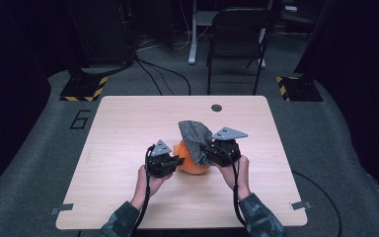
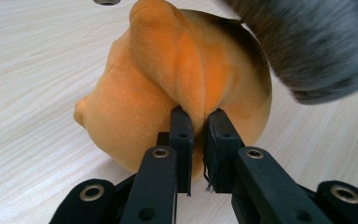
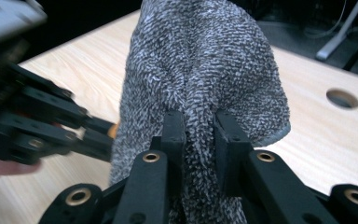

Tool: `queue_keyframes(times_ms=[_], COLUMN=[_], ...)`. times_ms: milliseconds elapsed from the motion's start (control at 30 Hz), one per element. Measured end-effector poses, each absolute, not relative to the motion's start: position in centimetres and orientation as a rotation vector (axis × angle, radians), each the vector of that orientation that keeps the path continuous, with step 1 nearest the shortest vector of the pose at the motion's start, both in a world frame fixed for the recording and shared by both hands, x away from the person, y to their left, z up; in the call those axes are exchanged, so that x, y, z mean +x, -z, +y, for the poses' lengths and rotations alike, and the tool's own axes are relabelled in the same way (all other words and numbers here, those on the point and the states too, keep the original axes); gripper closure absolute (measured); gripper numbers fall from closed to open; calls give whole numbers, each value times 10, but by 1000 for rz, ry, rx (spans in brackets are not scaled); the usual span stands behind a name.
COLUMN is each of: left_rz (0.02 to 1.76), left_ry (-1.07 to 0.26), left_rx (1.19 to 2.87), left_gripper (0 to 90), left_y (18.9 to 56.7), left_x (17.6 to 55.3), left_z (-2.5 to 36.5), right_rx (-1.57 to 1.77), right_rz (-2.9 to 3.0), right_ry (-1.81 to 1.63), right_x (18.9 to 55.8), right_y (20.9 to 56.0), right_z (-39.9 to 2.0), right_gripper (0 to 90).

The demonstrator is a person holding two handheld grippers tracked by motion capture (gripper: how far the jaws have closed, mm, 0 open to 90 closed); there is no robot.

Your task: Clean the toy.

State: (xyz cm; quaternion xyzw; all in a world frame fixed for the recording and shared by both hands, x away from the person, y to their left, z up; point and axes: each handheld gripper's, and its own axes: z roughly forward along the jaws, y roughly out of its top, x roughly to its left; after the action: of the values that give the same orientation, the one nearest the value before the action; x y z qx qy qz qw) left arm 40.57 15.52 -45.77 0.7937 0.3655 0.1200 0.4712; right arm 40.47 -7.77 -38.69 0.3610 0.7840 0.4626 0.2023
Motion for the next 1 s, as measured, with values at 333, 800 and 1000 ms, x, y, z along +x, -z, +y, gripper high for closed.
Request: queue_keyframes(times_ms=[333,800,1000], left_rz=[903,913,920], left_ry=[-287,-272,-275], left_rx=[1965,1962,1949], left_gripper=[813,811,811], left_y=[463,466,467], left_x=[410,414,415], left_z=[156,160,160], right_rx=[940,1007,1085], right_rz=[2265,2271,2274], right_ry=[-1140,-1068,-1019], right_x=[406,416,424], right_y=[412,424,433], right_z=[-55,-74,-89], right_gripper=[754,753,753])
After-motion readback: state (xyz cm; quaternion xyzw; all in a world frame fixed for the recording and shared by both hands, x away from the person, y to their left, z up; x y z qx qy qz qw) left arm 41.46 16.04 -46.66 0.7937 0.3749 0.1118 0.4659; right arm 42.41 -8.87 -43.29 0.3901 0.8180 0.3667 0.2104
